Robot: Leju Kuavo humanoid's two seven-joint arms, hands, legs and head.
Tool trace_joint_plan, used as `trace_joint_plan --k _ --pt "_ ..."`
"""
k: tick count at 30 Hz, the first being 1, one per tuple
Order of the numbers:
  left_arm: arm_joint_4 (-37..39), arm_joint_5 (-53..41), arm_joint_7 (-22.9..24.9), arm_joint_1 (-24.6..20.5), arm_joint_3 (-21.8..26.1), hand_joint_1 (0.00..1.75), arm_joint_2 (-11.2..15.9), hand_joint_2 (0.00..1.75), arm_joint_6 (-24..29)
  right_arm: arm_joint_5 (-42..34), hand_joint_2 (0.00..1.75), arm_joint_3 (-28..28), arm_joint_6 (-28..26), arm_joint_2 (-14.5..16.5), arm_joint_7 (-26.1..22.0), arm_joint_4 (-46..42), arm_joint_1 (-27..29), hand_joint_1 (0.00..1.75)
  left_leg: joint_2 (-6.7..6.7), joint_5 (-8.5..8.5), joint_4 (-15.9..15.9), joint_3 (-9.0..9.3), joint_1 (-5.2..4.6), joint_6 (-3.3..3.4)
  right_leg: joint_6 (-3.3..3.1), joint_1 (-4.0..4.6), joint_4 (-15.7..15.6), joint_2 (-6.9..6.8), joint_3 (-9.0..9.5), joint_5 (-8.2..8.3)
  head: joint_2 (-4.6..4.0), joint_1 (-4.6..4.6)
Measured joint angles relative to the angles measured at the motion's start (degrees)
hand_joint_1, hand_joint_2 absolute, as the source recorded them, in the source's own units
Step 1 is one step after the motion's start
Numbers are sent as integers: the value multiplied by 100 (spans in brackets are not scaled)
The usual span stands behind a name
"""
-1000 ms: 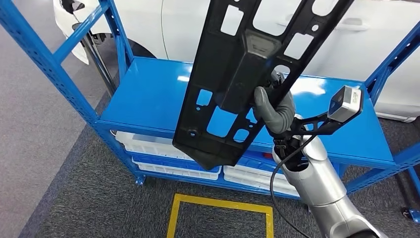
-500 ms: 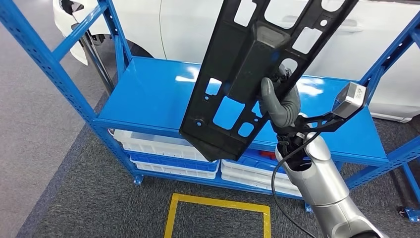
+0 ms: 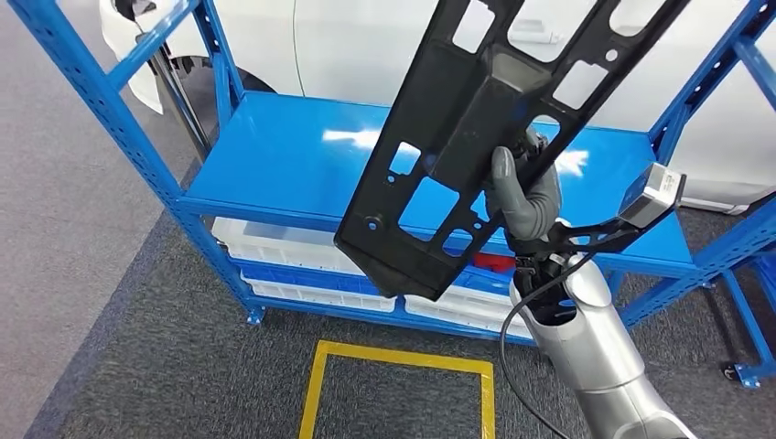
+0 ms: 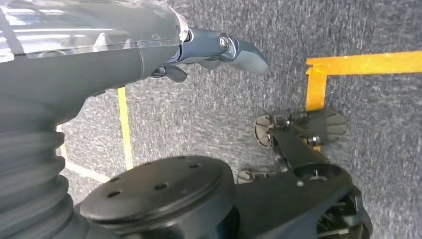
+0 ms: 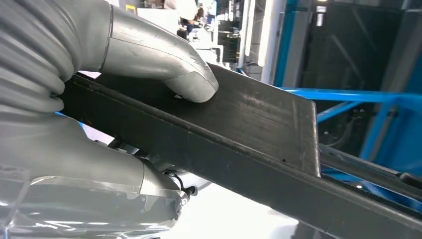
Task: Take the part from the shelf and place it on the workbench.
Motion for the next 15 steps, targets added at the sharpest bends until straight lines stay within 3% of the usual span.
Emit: trace_joint_plan --k 2,3,4,6,7,8,9,10,12,14,15 --pt "0 -1 -1 8 -1 0 0 175 -3 -4 175 -28 9 -2 -12 -7 9 175 -9 3 4 -36 10 -68 -100 -6 -33 -10 -65 104 0 0" --pt "0 -1 -2 11 -1 0 0 175 -3 -8 175 -38 22 -3 -22 -11 14 175 -13 -145 108 -90 16 -87 -155 -11 -50 -19 -117 174 0 0" --pt "0 -1 -3 14 -1 0 1 175 -4 -12 175 -52 39 -4 -34 -16 20 175 -17 -395 328 -170 20 -96 -199 -15 -67 -28 -182 249 0 0" --pt "0 -1 -8 11 -1 0 0 175 -7 -20 175 -86 71 -4 -56 -25 41 175 -19 -1005 1066 -347 27 -96 -250 13 -64 -33 -345 388 0 0" --pt "0 -1 -11 9 -1 0 0 175 -10 -22 175 -103 81 -4 -61 -27 59 175 -19 -1182 1440 -399 26 -96 -257 31 -60 -33 -433 456 0 0" --pt "0 -2 -14 5 -1 0 0 175 -13 -22 175 -120 88 -4 -63 -27 77 175 -19 -1228 1698 -392 26 -93 -263 49 -55 -34 -524 523 0 0" --pt "0 -2 -15 2 -3 0 1 175 -14 -23 175 -135 92 -4 -65 -27 96 175 -19 -1146 1778 -300 25 -80 -263 66 -49 -34 -618 592 0 0" --pt "0 -3 -15 1 -4 0 1 175 -15 -23 175 -150 93 -4 -66 -27 110 175 -19 -997 1659 -123 21 -56 -260 82 -43 -33 -708 655 0 0" --pt "0 -5 -16 -13 -9 0 2 175 -15 -23 175 -180 94 -5 -68 -32 124 175 -19 -848 919 517 -12 19 -241 109 -18 -26 -872 779 0 0" --pt "0 -10 -19 -51 -16 0 4 175 -14 -24 175 -214 96 -6 -75 -49 127 175 -21 -991 141 1066 -58 66 -196 119 7 -33 -978 897 0 0" --pt "0 -13 -21 -67 -19 0 5 175 -14 -25 175 -229 96 -7 -78 -59 130 175 -23 -1048 -52 1172 -83 74 -167 114 3 -40 -1011 958 0 0"
